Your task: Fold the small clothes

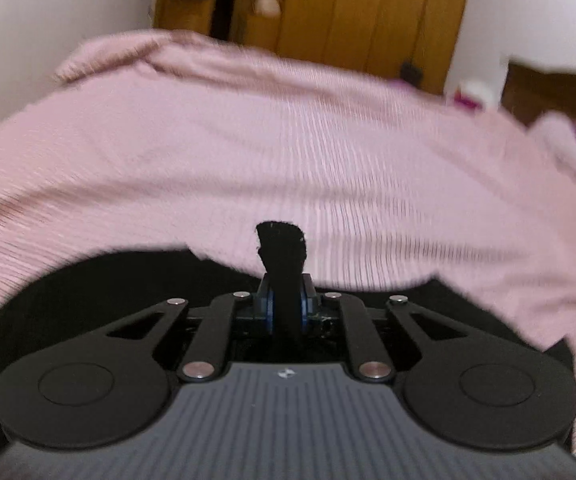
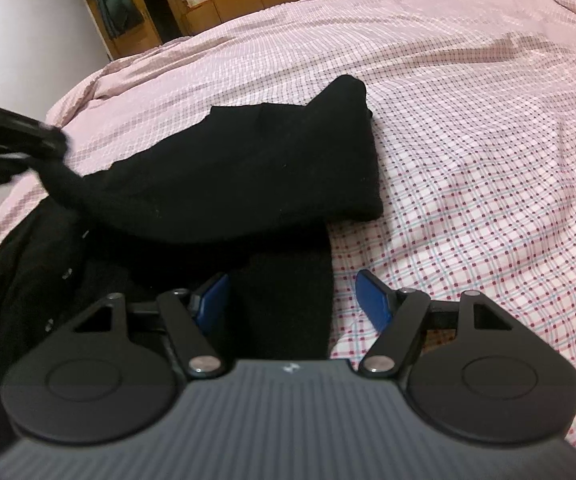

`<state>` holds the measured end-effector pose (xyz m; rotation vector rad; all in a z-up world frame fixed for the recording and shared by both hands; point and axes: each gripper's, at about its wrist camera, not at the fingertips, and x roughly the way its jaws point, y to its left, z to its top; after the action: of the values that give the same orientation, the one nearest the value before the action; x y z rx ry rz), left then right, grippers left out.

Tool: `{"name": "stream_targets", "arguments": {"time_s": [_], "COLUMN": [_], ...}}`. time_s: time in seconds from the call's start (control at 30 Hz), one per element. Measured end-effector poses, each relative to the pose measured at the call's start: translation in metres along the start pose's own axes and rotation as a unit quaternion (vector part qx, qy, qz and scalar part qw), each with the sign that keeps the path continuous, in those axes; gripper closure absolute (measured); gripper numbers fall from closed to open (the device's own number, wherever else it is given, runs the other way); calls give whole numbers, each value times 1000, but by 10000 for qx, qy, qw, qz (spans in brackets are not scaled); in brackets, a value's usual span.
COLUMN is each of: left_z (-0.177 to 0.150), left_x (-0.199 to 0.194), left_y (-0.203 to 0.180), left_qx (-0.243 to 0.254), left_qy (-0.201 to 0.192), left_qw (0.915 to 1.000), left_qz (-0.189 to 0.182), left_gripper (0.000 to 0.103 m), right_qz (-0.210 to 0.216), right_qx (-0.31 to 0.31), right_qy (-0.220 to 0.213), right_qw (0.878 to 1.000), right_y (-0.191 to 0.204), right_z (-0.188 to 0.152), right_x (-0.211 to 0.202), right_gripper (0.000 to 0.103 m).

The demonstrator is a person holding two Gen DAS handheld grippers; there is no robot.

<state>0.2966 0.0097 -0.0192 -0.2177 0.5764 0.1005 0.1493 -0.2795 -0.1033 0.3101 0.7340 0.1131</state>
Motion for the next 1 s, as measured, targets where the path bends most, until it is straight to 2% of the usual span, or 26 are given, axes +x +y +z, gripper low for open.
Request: {"name": "stream_targets", "arguments": {"time_s": [0.1, 0.23, 0.33, 0.47, 0.57, 0.67, 0.8, 0.9, 0.93, 0.97, 1.0], "left_z": [5, -1, -15, -39, -53, -61, -60, -56, -56, -54, -54], "left_x": [-39, -82, -98, -97, -92, -92, -94, -94, -95, -96, -98], "left_y": [30, 79, 111, 138, 146, 145, 136, 130, 128, 126, 124], "left_qx": [-230, -409, -545, -737, -951, -881, -817, -794, -789, -787, -780], "left_qy": [-433, -813, -784, -484, -311, -342, -411, -420, -416, -417, -429], "left_qw": [9987, 9944, 9923, 9922, 9922, 9932, 9941, 9946, 9949, 9951, 9953], "left_qz": [123, 539, 794, 881, 745, 686, 582, 512, 478, 437, 388], "left_gripper": [90, 90, 90, 90, 90, 90, 90, 90, 90, 90, 90], "right_qz": [-25, -87, -147, -264, -367, -490, -718, -925, -983, -1017, -990], "right_qx": [-35, -132, -229, -345, -459, -850, -1560, -2114, -2254, -2326, -2328], "right_qy": [-1, 12, 30, 91, 121, 13, -87, -299, -409, -527, -572], "right_qw": [10000, 9999, 9996, 9990, 9982, 9952, 9851, 9726, 9684, 9658, 9658], "right_y": [2, 6, 10, 16, 22, 31, 46, 55, 57, 58, 58], "right_z": [-1, 0, -1, 2, 11, 24, 36, 38, 39, 40, 42], "right_x": [1, 5, 7, 10, 12, 20, 36, 44, 46, 46, 45], "right_gripper": [32, 32, 31, 29, 29, 29, 31, 33, 36, 61, 77]}}
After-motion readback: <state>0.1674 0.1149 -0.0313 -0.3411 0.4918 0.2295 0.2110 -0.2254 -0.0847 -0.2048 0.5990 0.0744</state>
